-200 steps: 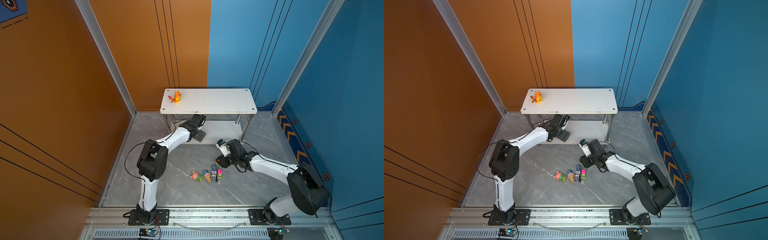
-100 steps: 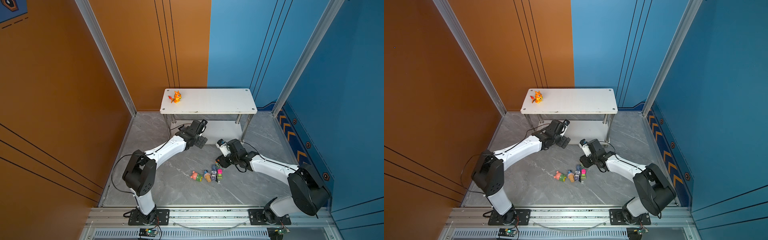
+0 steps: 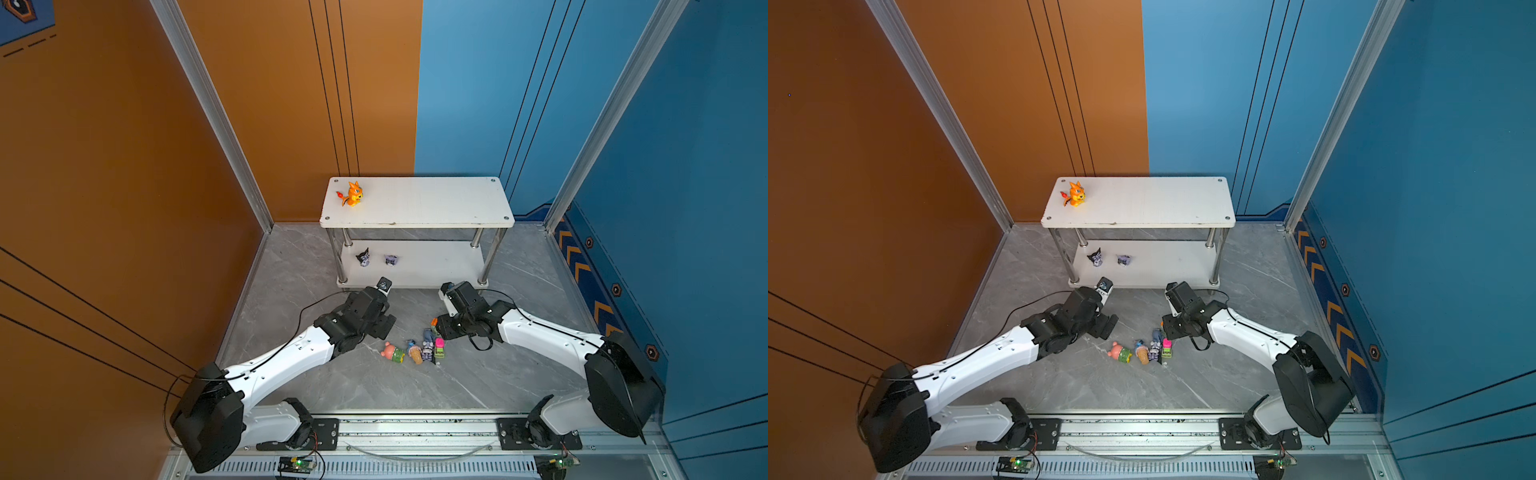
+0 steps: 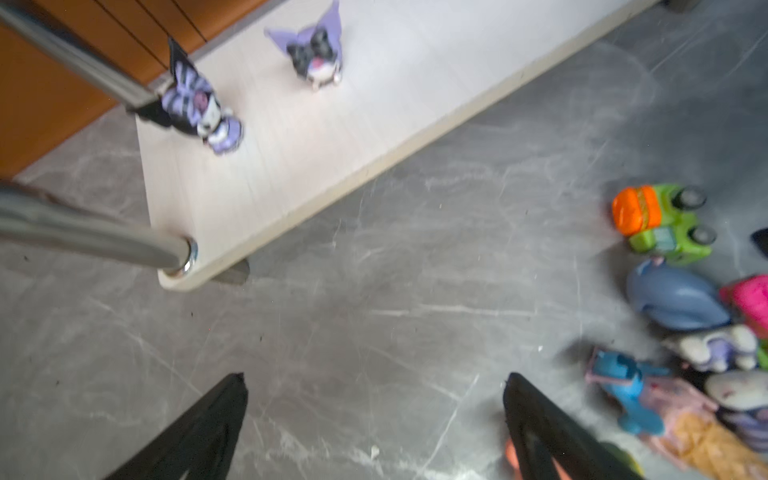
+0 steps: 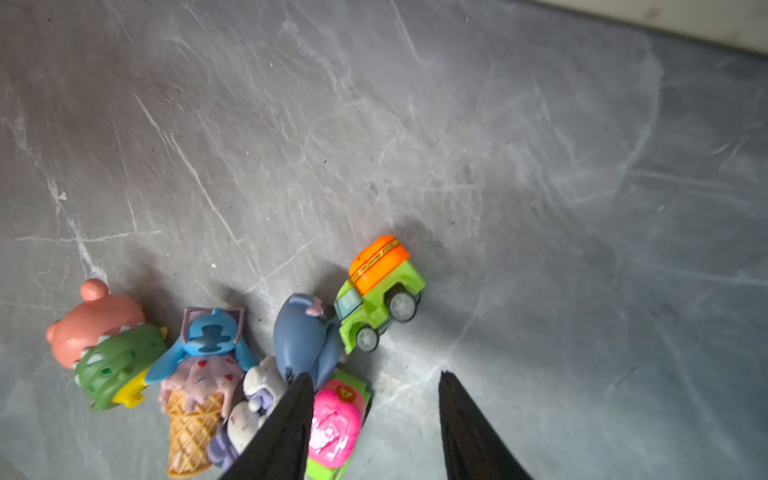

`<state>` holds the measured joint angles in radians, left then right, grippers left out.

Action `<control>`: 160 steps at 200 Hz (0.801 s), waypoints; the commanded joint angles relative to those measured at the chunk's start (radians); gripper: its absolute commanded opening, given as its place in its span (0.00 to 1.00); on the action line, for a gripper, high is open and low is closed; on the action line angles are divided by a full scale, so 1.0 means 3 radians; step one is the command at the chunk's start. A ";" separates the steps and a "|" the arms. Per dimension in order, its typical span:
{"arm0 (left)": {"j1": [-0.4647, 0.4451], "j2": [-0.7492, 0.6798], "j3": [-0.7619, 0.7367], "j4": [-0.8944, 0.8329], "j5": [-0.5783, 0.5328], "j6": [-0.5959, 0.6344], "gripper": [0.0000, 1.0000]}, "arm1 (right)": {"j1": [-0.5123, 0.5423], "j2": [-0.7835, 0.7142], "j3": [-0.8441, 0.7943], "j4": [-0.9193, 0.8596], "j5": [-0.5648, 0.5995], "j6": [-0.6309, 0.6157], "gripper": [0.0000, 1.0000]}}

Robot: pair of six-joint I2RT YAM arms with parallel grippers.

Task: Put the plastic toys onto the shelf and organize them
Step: 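Move the right gripper into the toy pile and close on the white-and-purple figure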

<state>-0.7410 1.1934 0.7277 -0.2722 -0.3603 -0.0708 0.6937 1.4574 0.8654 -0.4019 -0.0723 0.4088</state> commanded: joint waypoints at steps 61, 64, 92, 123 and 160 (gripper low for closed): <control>-0.0051 -0.0589 -0.0595 0.0198 -0.0124 -0.0271 0.98 | 0.0475 0.0300 0.0580 -0.0729 0.0377 0.0913 0.51; -0.0051 -0.0580 -0.0586 0.0201 -0.0132 -0.0271 0.98 | 0.0487 0.0315 0.0600 -0.0750 0.0381 0.0927 0.51; -0.0045 -0.0499 -0.0564 0.0237 -0.0137 -0.0250 0.98 | 0.0621 0.0436 0.0722 -0.0831 0.0374 0.1144 0.48; -0.0046 -0.0468 -0.0546 0.0246 -0.0124 -0.0212 0.98 | 0.0728 0.0577 0.0787 -0.0946 0.0392 0.1334 0.45; -0.0030 -0.0470 -0.0568 0.0248 -0.0123 -0.0190 0.98 | 0.0815 0.0735 0.0766 -0.0935 0.0354 0.1444 0.45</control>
<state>-0.7471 1.0492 0.5610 -0.2043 -0.3855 -0.1364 0.9234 1.6455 1.0828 -0.6350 0.0055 0.7887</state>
